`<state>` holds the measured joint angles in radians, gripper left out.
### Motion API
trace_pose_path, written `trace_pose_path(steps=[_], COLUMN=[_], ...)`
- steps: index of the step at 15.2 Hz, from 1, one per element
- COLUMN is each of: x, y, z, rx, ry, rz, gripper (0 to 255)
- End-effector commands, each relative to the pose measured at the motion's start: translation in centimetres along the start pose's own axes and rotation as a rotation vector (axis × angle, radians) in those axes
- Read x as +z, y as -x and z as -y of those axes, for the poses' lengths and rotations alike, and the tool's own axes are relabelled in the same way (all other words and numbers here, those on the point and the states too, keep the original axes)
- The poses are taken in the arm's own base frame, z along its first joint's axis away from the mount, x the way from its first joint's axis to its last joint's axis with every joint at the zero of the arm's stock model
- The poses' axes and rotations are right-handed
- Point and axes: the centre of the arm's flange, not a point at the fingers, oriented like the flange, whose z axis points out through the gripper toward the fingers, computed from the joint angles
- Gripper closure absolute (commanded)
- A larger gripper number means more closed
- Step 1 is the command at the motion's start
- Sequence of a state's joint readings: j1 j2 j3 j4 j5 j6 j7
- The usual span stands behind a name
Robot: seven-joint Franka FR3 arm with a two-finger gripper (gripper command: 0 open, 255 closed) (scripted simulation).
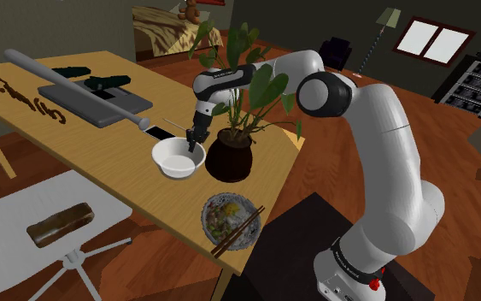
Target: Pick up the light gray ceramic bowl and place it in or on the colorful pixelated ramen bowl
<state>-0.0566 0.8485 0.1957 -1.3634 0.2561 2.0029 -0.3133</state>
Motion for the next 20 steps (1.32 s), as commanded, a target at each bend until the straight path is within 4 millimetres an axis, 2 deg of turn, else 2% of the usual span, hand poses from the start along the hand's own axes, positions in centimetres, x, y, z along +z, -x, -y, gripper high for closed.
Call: trace_pose_path(steps=[1,7,20], x=[0.0,0.0,-6.2], y=[0.0,0.0,0.7], z=[0.0,0.0,2.7], rx=[0.000,0.000,0.000], ry=[0.000,0.000,0.000], rz=[0.000,0.000,0.000], gripper=[255,255,255])
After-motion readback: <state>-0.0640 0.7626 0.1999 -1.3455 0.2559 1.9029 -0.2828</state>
